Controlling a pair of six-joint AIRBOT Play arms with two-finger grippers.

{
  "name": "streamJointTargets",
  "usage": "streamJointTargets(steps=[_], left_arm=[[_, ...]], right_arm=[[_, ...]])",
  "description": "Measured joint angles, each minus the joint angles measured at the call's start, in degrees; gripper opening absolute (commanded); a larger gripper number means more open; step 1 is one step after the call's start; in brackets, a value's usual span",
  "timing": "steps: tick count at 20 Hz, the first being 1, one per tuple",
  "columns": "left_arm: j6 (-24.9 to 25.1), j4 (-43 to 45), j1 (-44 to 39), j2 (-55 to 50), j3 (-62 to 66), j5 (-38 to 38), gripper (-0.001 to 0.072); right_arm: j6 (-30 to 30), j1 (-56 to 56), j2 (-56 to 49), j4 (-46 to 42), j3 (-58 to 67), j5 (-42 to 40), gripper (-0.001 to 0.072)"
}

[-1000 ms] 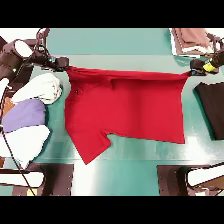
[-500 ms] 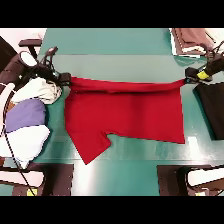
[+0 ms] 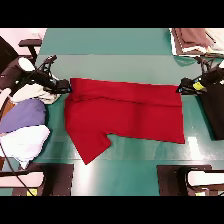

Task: Fold the shirts.

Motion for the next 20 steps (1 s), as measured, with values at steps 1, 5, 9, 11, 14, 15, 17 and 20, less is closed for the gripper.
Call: streamJointTargets(steps=[1, 5, 9, 11, 14, 15, 17, 20], left_arm=[[-0.7, 1.2, 0.0, 2.6, -2.1, -1.0, 0.0528], [-2.8, 3.8, 0.2, 14.6, -16.4, -3.2, 0.0529], [-4.9, 2.4, 0.2, 23.5, -30.4, -2.0, 0.0527], [-5.0, -0.1, -0.1, 25.4, -35.7, -0.1, 0.0527], [-4.8, -4.2, -2.6, 26.8, -41.3, 4.1, 0.0527], [-4.8, -5.2, -3.8, 27.0, -42.3, 5.5, 0.0525], [-5.0, -6.9, -5.9, 27.3, -43.7, 7.3, 0.0183], [-5.7, -8.5, -7.4, 27.5, -44.3, 8.2, 0.0022]], right_arm=[[-0.3, -0.4, 2.5, 0.1, -2.3, 0.4, 0.0393], [-0.9, -2.9, 12.3, 0.5, -11.4, 1.3, 0.0393], [-1.1, -5.1, 19.5, 0.6, -17.3, 1.3, 0.0393], [-1.2, -5.7, 21.7, 0.6, -18.6, 1.3, 0.0393], [-1.2, -6.0, 23.4, 1.2, -19.5, 1.1, 0.0393], [-1.2, -6.1, 23.8, 1.7, -19.6, 1.1, 0.0393], [-1.6, -6.2, 24.1, 3.0, -19.8, 1.1, 0.0393], [-2.2, -7.5, 24.3, 3.8, -20.0, 1.9, 0.0393]])
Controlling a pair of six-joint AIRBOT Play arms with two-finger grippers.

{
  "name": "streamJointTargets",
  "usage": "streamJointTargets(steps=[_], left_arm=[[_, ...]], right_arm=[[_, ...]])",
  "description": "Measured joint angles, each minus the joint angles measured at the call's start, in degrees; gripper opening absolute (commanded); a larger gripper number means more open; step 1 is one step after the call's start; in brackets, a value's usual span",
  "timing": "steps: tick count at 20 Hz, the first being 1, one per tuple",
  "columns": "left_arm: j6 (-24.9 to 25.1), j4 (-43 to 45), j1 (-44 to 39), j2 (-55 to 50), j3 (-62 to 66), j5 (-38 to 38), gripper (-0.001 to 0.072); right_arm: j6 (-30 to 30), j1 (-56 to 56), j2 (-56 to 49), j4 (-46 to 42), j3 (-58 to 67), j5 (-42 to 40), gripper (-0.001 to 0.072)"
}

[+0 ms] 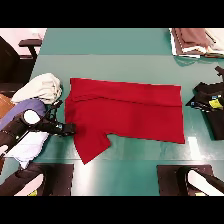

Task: Fold the shirts.

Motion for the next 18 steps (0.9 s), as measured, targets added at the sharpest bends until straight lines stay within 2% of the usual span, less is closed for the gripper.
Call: streamJointTargets(steps=[3, 4, 5, 9, 10, 11, 15, 16, 18], left_arm=[[0.0, -0.6, -0.5, 0.1, 1.8, -0.4, 0.0022], [0.1, -0.8, -0.7, 0.1, 2.6, -0.8, 0.0022], [0.3, -0.9, -0.7, 0.1, 3.4, -1.3, 0.0022], [1.3, -0.9, -0.9, 0.1, 5.3, -2.1, 0.0022], [1.5, -1.0, -0.9, 0.1, 5.5, -2.2, 0.0022], [1.6, -1.0, -0.9, 0.1, 5.7, -2.3, 0.0022], [2.0, -1.0, -0.9, 0.1, 6.0, -2.4, 0.0022], [2.0, -1.0, -0.9, 0.1, 6.0, -2.4, 0.0022], [2.1, -0.9, -0.9, 0.1, 6.1, -2.5, 0.0021]], right_arm=[[-0.6, -5.0, 0.5, 0.2, -1.6, 2.4, 0.0401], [-0.8, -7.3, 0.9, -0.2, -3.1, 2.9, 0.0516], [-1.0, -10.0, 1.4, -1.3, -5.3, 3.4, 0.0539], [-1.2, -20.1, 1.7, -3.8, -16.2, 3.7, 0.0519], [-1.3, -21.4, 1.1, -3.5, -18.7, 3.1, 0.0480], [-1.3, -22.2, 0.4, -3.1, -20.9, 2.5, 0.0402], [-1.9, -19.3, -3.3, 0.6, -26.0, -0.4, 0.0401], [-2.0, -17.4, -4.2, 1.7, -26.3, -0.5, 0.0352], [-2.1, -13.6, -5.4, 1.9, -25.9, -1.7, 0.0207]])
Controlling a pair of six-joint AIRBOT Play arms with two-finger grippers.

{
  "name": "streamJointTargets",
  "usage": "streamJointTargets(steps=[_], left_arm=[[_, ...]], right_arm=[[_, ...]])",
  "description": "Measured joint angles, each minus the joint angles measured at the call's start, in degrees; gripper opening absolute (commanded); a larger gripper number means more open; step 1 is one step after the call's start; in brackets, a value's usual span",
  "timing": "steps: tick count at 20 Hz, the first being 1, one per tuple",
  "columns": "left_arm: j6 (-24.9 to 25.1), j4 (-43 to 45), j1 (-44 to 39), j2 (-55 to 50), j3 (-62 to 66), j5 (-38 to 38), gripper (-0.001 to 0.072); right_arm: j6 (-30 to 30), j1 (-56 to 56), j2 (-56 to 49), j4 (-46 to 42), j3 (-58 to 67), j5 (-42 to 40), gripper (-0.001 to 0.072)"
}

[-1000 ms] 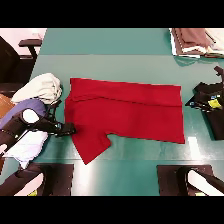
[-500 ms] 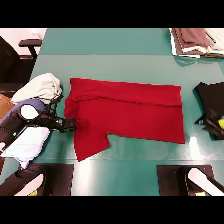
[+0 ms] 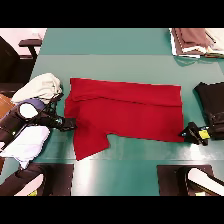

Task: Fold the shirts.

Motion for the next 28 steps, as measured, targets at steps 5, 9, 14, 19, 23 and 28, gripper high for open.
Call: streamJointTargets(steps=[5, 9, 14, 19, 23, 28], left_arm=[[-1.4, 3.6, 0.0, 5.2, 0.0, -4.6, 0.0020], [-5.1, 6.2, 0.0, 14.7, 0.0, -13.0, 0.0020], [-6.9, 3.9, 0.0, 20.3, 2.2, -20.6, 0.0019], [-5.3, 8.7, 0.0, 13.8, 9.0, -11.1, 0.0021], [-2.5, 11.7, 0.0, 0.8, 15.4, -1.3, 0.0022], [-0.5, 13.0, 0.0, -14.5, 21.3, 8.2, 0.0032]], right_arm=[[-0.3, 6.0, 0.7, -1.9, 3.4, -1.5, 0.0016], [-0.3, 7.2, 8.3, -7.8, 6.4, 5.1, 0.0016], [0.6, 7.6, 18.2, -12.6, 11.0, 11.6, 0.0015], [1.6, 10.4, 13.3, -12.8, 19.2, 10.1, 0.0016], [2.2, 14.1, 1.3, -12.6, 28.0, 6.3, 0.0016], [2.4, 16.3, -14.0, -8.4, 38.6, 3.0, 0.0081]])
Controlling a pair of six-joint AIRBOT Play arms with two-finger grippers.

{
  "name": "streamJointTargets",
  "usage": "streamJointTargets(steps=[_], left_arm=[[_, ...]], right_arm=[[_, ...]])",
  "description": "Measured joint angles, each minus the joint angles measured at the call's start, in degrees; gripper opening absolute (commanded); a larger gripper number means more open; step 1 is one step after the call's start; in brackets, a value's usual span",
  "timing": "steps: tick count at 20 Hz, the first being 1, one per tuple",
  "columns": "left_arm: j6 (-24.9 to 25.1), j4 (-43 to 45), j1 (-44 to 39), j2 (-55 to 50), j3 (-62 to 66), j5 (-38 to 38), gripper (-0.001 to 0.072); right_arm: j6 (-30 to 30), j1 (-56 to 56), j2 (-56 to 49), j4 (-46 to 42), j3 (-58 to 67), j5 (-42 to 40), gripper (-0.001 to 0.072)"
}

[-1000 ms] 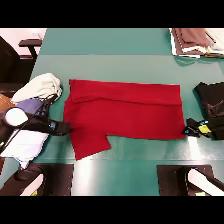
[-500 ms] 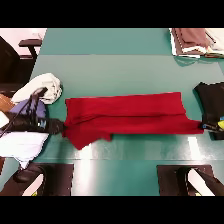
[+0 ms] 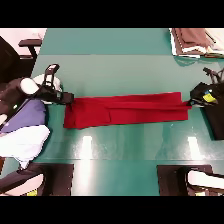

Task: Fold the shirts.

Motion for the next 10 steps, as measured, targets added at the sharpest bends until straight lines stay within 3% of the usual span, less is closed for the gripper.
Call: streamJointTargets(steps=[1, 2, 3, 4, 6, 7, 8, 9, 10], left_arm=[[0.2, 0.1, 0.0, -1.7, 0.5, 1.4, 0.0266], [0.2, 0.3, 0.0, -3.0, 1.0, 2.6, 0.0457], [0.2, 0.3, 0.1, -3.9, 1.4, 3.4, 0.0457], [0.2, 0.3, 0.1, -4.6, 1.9, 3.7, 0.0457], [0.2, 0.1, 0.0, -5.2, 3.4, 3.1, 0.0456], [0.2, 0.1, 0.0, -5.5, 4.4, 1.9, 0.0432], [0.2, 0.0, 0.0, -5.6, 5.4, 0.5, 0.0277], [0.2, -0.6, 0.0, -5.7, 6.3, -0.6, 0.0111], [0.2, -1.4, 0.0, -5.8, 6.9, -1.7, 0.0021]], right_arm=[[0.0, 0.1, -2.4, 1.4, 1.9, -0.6, 0.0278], [0.0, 0.2, -4.4, 2.6, 3.6, -1.0, 0.0369], [-0.4, 0.2, -6.3, 4.0, 5.5, -1.2, 0.0381], [-1.0, 0.3, -7.7, 5.4, 7.1, -1.3, 0.0442], [-2.5, -0.2, -9.5, 7.7, 9.6, -0.5, 0.0461], [-3.3, -0.9, -9.9, 8.4, 10.3, 0.1, 0.0474], [-3.9, -1.8, -10.0, 8.9, 10.5, 0.7, 0.0554], [-4.5, -3.1, -10.0, 9.5, 10.2, 1.2, 0.0564], [-4.9, -4.5, -9.9, 9.8, 9.4, 1.6, 0.0564]])
